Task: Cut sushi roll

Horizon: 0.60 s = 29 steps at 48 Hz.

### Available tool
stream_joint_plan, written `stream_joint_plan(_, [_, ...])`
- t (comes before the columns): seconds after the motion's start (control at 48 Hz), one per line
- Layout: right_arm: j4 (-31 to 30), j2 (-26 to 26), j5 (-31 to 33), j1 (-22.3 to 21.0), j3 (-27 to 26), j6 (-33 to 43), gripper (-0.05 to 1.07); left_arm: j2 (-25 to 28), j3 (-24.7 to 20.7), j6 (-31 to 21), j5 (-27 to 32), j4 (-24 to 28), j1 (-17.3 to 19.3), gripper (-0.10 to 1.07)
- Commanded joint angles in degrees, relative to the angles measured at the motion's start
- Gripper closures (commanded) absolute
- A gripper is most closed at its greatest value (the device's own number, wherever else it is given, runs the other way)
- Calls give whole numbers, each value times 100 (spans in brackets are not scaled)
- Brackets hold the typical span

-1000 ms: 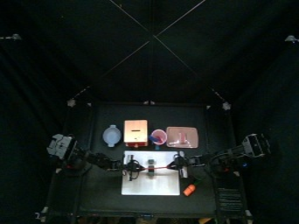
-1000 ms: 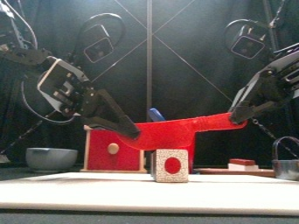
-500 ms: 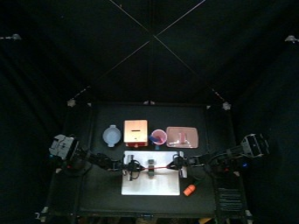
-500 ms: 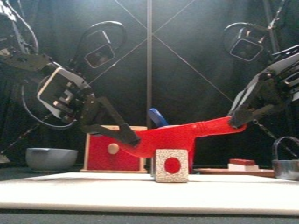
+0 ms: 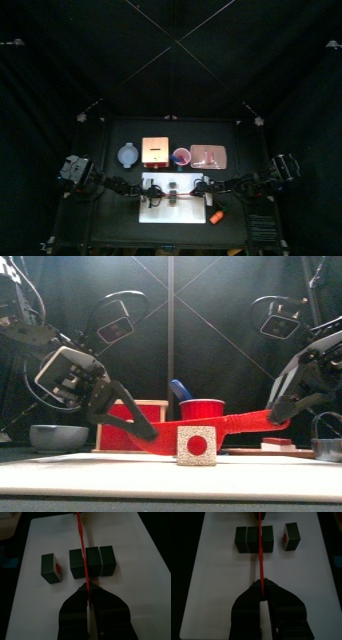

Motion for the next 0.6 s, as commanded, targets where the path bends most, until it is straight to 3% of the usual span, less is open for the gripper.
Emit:
stream_joint_plan(0.0, [26,53,26,114,0,-9,70,35,53,-9,88,-18,-26,60])
stream_joint_plan(0.25, [132,202,26,193,-70,-9,70,0,44,-35,149,-114,-167,60])
stream_joint_plan(0.583, [149,-79,158,193,-97,-35,70,-439,26,9,176,-193,-229,60])
